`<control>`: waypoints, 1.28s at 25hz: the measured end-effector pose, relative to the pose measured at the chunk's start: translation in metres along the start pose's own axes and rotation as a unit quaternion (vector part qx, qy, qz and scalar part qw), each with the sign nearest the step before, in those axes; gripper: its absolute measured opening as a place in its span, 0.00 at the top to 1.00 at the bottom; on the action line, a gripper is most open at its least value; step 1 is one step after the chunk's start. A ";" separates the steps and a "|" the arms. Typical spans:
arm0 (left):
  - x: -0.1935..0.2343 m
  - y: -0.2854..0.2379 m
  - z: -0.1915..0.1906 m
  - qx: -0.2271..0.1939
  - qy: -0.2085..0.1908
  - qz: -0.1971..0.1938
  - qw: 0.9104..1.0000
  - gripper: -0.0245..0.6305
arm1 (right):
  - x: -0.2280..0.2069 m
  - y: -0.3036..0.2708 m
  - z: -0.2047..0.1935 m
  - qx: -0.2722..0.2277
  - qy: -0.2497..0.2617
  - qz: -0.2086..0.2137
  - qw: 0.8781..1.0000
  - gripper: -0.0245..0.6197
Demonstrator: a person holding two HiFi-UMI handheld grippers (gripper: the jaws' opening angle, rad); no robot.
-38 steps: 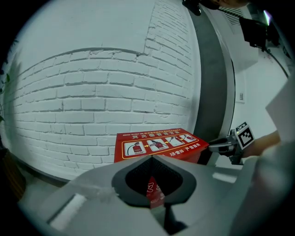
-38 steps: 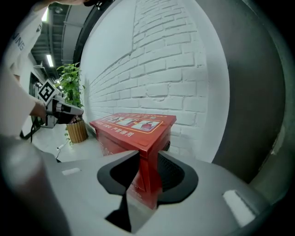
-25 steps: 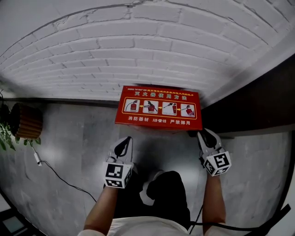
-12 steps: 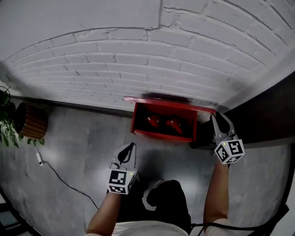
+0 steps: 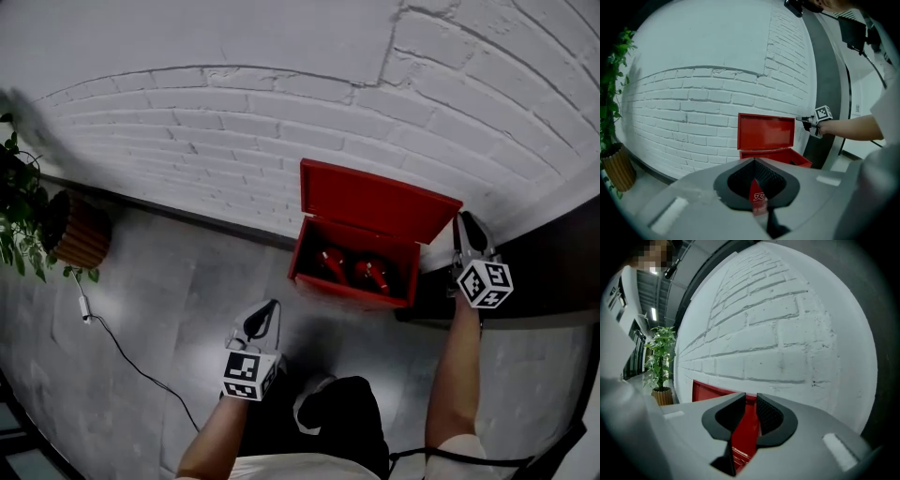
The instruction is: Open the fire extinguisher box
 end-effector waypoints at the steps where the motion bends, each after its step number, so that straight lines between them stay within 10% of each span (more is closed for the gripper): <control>1: 0.002 0.000 0.002 0.000 -0.001 0.002 1.000 0.96 | 0.002 0.002 0.000 0.002 0.002 -0.002 1.000 0.85; 16: -0.017 -0.022 0.054 -0.019 -0.021 -0.022 0.999 0.96 | 0.128 0.126 -0.058 0.030 -0.019 0.051 0.998 0.95; 32: -0.048 0.038 0.162 0.003 -0.036 -0.048 0.998 0.96 | 0.144 0.181 0.073 0.033 -0.030 0.035 0.998 0.95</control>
Point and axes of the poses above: the fingertips, and each gripper's own axes: y backward along the fingers, x to its left, z out of its top, the point moved 5 cm from there along y, backward along the fingers
